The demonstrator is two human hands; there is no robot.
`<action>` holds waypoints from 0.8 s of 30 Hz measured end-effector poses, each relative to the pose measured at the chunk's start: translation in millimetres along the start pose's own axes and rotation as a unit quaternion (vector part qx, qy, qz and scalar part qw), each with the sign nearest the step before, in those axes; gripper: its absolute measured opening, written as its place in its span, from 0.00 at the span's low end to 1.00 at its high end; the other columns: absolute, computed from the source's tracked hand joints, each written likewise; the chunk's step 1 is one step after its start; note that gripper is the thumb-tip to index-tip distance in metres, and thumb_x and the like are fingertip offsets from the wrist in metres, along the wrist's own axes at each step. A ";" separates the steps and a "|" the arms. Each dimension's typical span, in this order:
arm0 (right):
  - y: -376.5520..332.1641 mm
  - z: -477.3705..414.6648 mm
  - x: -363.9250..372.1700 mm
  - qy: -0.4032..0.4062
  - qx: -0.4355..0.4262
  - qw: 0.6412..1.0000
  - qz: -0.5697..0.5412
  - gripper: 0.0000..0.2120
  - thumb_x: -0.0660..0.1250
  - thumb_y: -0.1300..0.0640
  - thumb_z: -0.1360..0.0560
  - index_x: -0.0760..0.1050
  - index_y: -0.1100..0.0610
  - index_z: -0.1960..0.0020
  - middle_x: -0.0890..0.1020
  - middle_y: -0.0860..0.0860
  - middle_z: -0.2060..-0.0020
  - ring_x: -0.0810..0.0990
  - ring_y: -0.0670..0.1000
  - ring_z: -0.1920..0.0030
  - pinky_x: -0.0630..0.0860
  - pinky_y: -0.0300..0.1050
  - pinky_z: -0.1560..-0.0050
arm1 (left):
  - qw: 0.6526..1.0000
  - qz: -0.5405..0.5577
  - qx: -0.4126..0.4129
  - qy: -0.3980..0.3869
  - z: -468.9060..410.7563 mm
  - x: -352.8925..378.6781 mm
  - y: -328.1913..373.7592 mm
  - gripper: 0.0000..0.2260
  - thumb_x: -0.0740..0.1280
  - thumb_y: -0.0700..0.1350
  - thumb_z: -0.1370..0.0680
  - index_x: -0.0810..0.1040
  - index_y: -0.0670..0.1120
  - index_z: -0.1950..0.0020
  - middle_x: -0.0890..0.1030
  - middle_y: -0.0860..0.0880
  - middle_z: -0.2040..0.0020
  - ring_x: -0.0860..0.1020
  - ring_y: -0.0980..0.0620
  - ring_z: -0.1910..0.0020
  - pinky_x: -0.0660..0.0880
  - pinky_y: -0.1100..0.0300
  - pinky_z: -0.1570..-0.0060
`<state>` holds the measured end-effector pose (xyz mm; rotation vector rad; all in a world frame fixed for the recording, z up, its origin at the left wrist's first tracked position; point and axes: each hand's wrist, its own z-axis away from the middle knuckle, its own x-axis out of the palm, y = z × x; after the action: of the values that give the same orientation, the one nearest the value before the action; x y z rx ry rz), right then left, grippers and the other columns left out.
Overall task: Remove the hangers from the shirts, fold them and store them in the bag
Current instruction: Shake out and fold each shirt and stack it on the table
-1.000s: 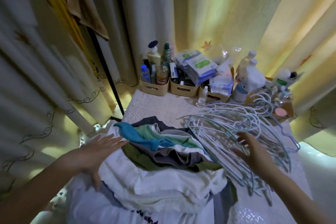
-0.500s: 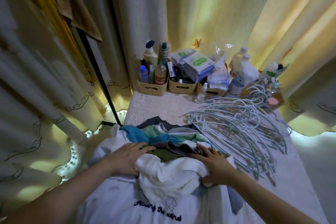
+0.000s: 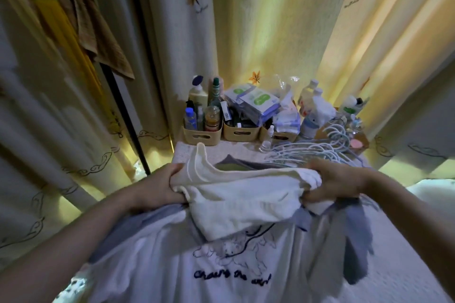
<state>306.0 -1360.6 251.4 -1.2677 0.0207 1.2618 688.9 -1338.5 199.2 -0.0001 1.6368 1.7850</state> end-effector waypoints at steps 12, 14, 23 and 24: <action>92.8 -88.8 97.1 0.139 0.165 0.969 0.118 0.27 0.66 0.51 0.24 0.63 0.52 0.27 0.66 0.53 0.29 0.69 0.55 0.33 0.66 0.45 0.34 | 0.951 -0.192 -0.218 0.107 -79.2 15.9 -112.2 0.24 0.64 0.52 0.21 0.66 0.43 0.29 0.69 0.42 0.30 0.72 0.43 0.35 0.70 0.54 0.37; 101.6 -83.2 111.5 0.235 0.146 0.953 0.120 0.25 0.67 0.49 0.25 0.66 0.52 0.30 0.67 0.53 0.32 0.67 0.56 0.33 0.66 0.48 0.35 | 0.929 -0.279 -0.118 0.214 -72.6 22.3 -117.5 0.18 0.68 0.47 0.24 0.72 0.44 0.36 0.72 0.44 0.37 0.74 0.43 0.41 0.73 0.52 0.44; 90.8 -85.5 149.4 0.158 0.056 0.966 0.197 0.15 0.58 0.53 0.21 0.74 0.49 0.36 0.80 0.53 0.43 0.78 0.55 0.44 0.73 0.44 0.49 | 0.950 -0.307 0.046 -0.022 -42.7 80.6 -91.2 0.11 0.66 0.58 0.26 0.75 0.65 0.44 0.76 0.66 0.45 0.74 0.70 0.49 0.73 0.69 0.49; 90.8 -89.7 146.4 0.156 0.053 0.972 0.167 0.21 0.58 0.57 0.21 0.66 0.48 0.29 0.75 0.53 0.35 0.75 0.56 0.38 0.73 0.47 0.43 | 0.950 -0.307 0.054 0.013 -45.3 78.5 -88.6 0.16 0.67 0.57 0.26 0.72 0.65 0.38 0.72 0.66 0.38 0.72 0.70 0.43 0.71 0.68 0.41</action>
<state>353.8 -1343.8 63.9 -1.3971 0.5407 1.3108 652.7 -1344.1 77.8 -0.4394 1.5288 1.2205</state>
